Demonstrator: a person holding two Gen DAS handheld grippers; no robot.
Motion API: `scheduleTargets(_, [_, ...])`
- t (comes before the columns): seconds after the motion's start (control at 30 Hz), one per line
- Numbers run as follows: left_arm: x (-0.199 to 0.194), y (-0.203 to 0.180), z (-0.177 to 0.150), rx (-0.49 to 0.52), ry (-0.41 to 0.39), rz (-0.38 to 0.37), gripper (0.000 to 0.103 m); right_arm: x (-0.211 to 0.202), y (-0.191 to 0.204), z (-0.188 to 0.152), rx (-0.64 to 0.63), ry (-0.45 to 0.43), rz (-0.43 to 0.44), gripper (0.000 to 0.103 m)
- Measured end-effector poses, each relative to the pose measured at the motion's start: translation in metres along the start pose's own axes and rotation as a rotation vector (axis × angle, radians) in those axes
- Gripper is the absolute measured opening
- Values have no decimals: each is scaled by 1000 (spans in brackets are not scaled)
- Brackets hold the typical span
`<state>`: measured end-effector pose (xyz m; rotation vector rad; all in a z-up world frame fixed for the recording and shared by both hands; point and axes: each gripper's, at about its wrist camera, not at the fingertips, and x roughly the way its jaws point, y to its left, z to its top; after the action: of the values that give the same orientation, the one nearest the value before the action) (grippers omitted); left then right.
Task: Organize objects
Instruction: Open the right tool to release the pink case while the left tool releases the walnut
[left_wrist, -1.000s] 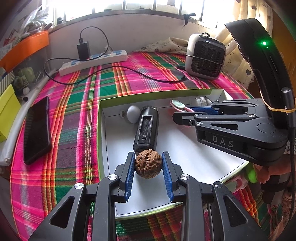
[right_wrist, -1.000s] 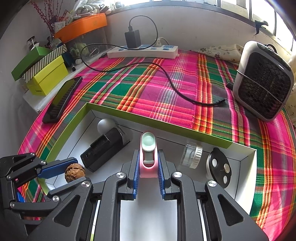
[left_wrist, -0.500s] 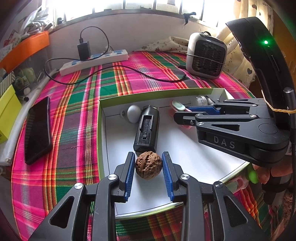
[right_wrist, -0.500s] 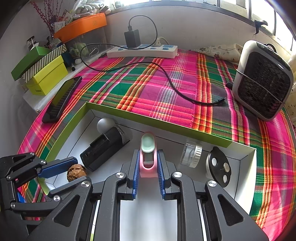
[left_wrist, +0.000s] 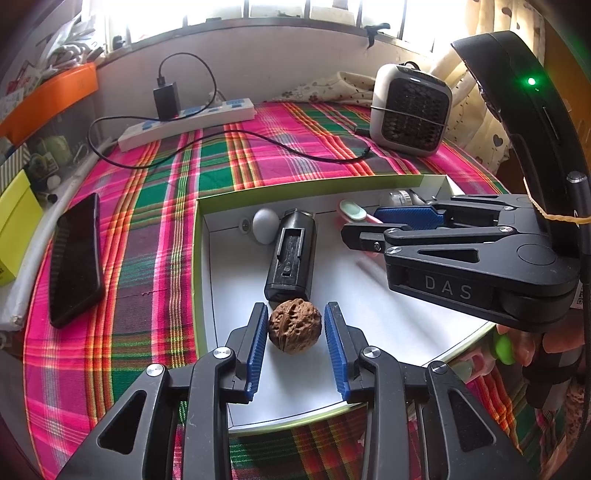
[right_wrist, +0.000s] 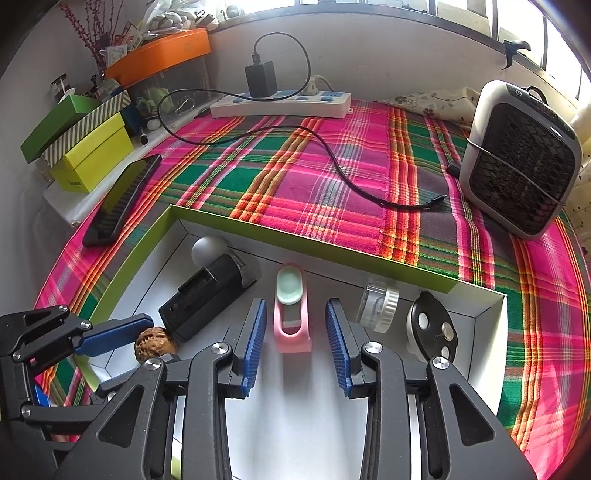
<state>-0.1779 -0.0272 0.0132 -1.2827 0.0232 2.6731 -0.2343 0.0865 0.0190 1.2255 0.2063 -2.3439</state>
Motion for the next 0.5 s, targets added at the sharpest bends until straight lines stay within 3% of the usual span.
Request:
scheduleTargets(0.17, [0,0,-1,1,-1,-2,32,-2,0,-1,7,-5,-1,43])
scheduleTargets(0.5, [-5,0,-3,2,-3,4,34,-10,0,-3,16,-18,-7,43])
